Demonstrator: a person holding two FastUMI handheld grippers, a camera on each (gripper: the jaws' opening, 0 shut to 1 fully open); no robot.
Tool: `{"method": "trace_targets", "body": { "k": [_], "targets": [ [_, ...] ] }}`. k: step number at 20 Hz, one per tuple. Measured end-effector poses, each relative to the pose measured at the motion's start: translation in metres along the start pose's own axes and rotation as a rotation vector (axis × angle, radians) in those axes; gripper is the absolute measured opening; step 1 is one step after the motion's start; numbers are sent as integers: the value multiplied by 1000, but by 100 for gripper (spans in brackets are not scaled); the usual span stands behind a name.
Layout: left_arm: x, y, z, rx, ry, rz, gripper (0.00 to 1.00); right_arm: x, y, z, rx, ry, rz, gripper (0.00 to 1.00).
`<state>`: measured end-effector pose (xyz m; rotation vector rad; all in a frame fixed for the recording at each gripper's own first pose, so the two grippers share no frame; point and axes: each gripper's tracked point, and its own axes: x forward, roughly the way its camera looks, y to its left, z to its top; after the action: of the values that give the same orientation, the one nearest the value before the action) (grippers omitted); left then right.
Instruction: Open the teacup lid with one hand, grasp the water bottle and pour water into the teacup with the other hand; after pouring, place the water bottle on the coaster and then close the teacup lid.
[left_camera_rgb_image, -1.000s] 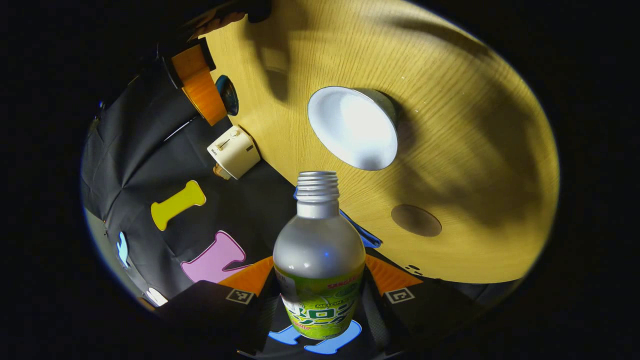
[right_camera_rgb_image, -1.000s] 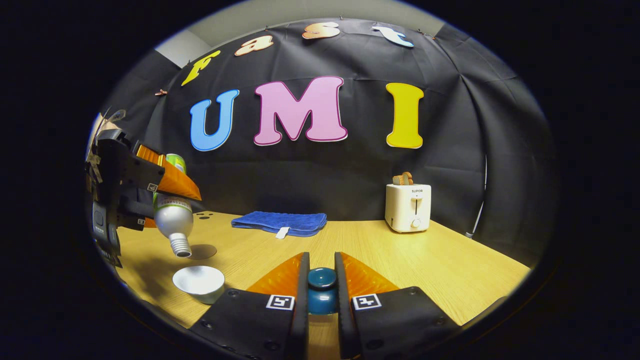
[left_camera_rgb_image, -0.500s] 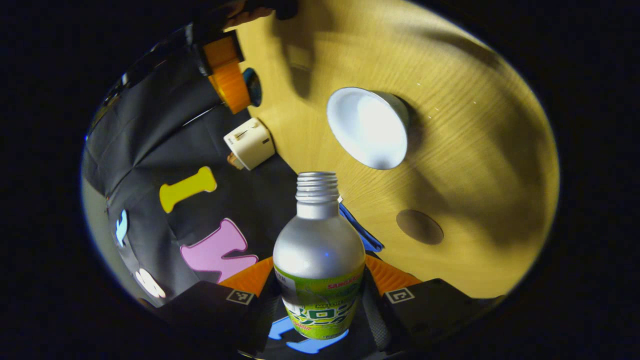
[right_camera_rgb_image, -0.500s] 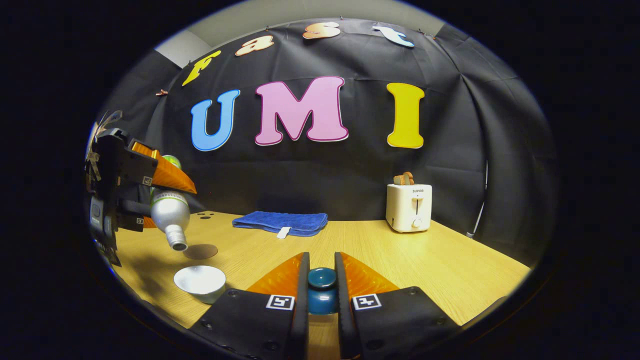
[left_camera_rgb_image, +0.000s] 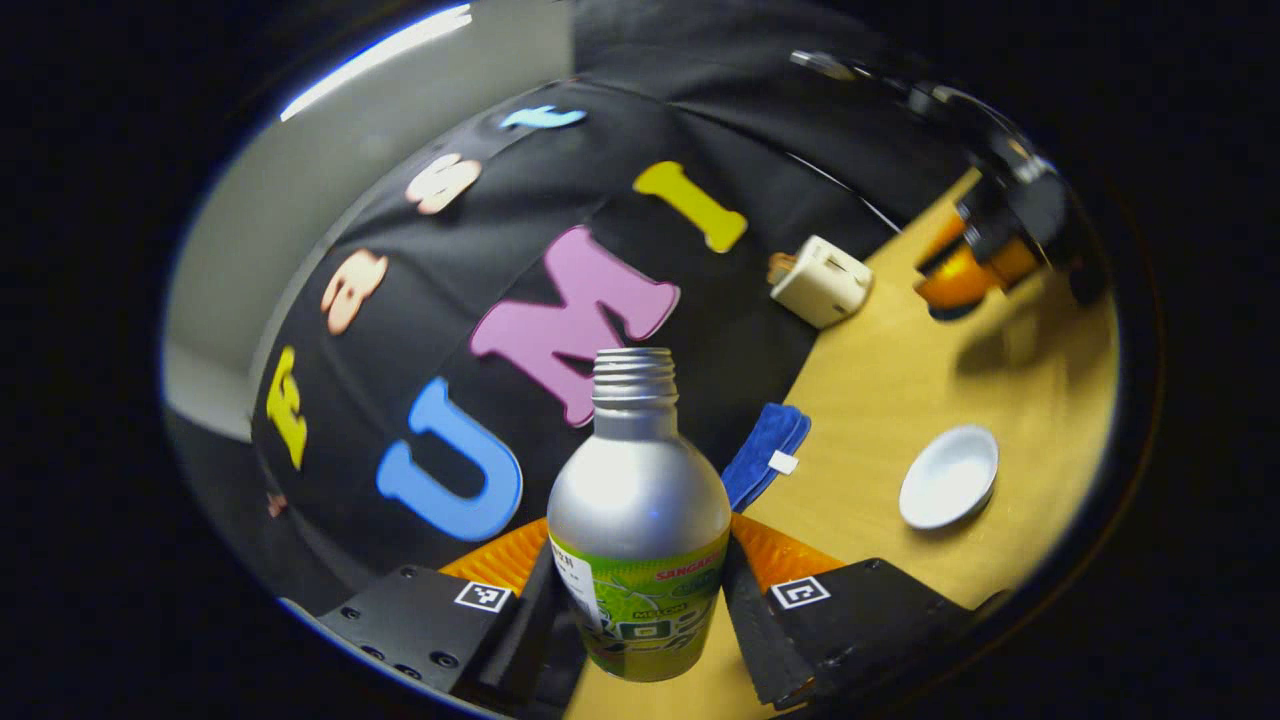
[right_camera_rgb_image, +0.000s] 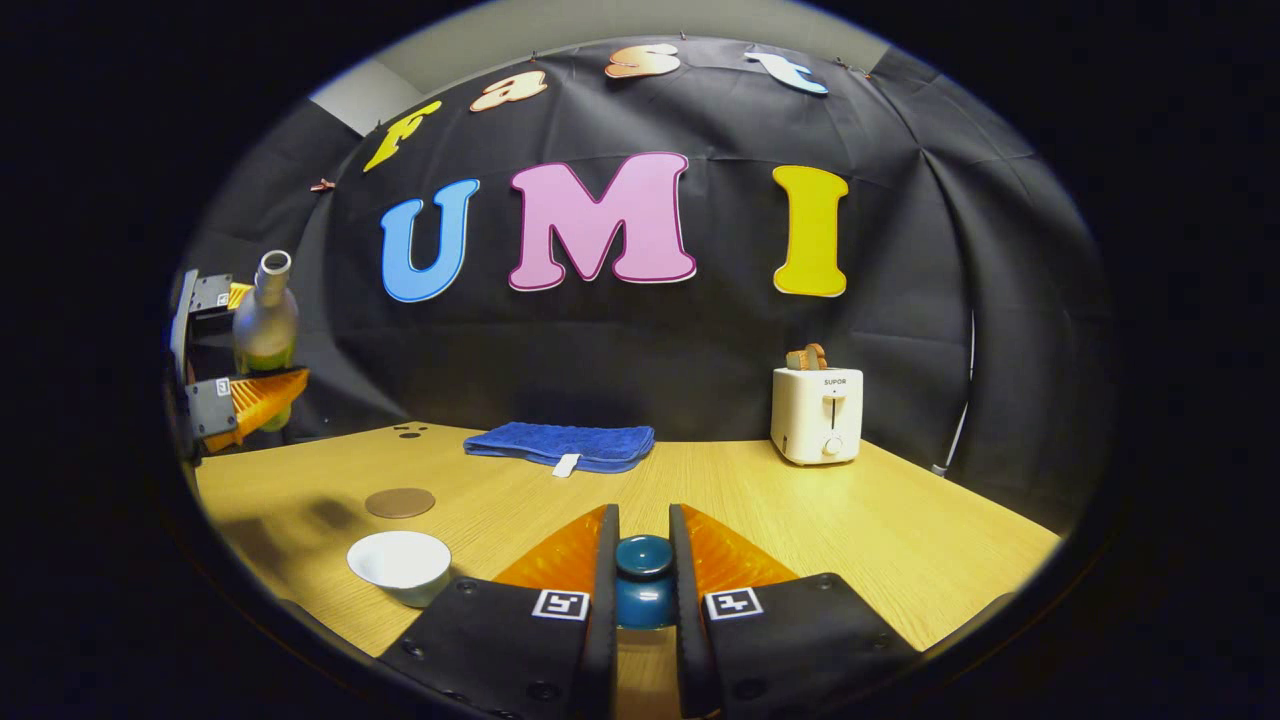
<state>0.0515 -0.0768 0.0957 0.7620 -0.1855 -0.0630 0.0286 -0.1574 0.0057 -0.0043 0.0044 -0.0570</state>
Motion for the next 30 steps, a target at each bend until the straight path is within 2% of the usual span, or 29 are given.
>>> {"method": "trace_targets", "body": {
  "k": [4,6,10,11,13,15,17,27,29,30],
  "targets": [
    [15,9,-14,-478,18,-24,79,0,0,0,0,0,0,28],
    [29,11,-30,-627,16,-28,79,0,0,0,0,0,0,28],
    [71,3,-71,-849,63,-58,79,0,0,0,0,0,0,28],
    [80,0,-81,-869,73,-49,79,0,0,0,0,0,0,27],
    [106,-4,-99,-844,96,-44,79,0,0,0,0,0,1,27],
    [124,-27,-102,-840,98,-111,80,0,0,-1,0,0,0,28],
    [136,-29,-106,-817,105,-112,80,0,0,0,0,0,0,28],
    [136,-31,-119,-794,132,-116,83,0,3,0,0,1,12,28],
    [131,-32,-117,-780,141,-118,90,0,2,0,0,1,12,27],
    [126,-32,-116,-774,148,-127,96,0,2,0,0,1,12,28]
  ]
}}
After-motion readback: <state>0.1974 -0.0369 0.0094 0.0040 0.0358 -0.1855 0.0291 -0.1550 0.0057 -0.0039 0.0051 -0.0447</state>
